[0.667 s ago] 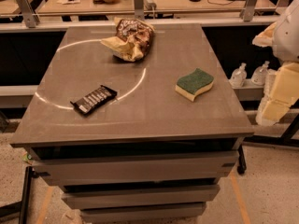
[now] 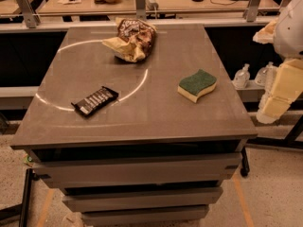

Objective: Move sponge near brown chip bag

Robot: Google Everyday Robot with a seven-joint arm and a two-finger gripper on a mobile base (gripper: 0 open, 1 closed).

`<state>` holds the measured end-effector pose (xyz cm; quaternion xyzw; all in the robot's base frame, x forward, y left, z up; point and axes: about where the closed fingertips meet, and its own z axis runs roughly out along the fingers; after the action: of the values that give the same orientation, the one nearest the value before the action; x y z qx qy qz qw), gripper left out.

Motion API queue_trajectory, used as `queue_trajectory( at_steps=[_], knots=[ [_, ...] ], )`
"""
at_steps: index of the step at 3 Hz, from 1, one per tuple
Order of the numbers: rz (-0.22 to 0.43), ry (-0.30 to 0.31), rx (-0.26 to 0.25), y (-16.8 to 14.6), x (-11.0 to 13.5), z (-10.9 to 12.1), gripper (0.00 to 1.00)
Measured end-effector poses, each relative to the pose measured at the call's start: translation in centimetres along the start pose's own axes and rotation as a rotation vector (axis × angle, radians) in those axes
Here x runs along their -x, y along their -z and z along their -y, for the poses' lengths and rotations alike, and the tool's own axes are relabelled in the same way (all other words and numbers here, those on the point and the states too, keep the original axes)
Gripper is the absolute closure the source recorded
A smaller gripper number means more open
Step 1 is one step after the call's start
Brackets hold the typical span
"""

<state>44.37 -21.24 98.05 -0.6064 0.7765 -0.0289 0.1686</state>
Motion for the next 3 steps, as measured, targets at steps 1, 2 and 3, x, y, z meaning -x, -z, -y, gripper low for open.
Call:
queue_trajectory(
  at_steps=[1,2,3],
  knots=[
    [0.105,-0.042,0.019,-1.0,0.8,1.9,0.0],
    [0.276,-0.139,0.077,-4.0,2.8,3.1,0.0],
    [0.404,-0.205,0.046,-5.8,4.0,3.8,0.0]
  ],
)
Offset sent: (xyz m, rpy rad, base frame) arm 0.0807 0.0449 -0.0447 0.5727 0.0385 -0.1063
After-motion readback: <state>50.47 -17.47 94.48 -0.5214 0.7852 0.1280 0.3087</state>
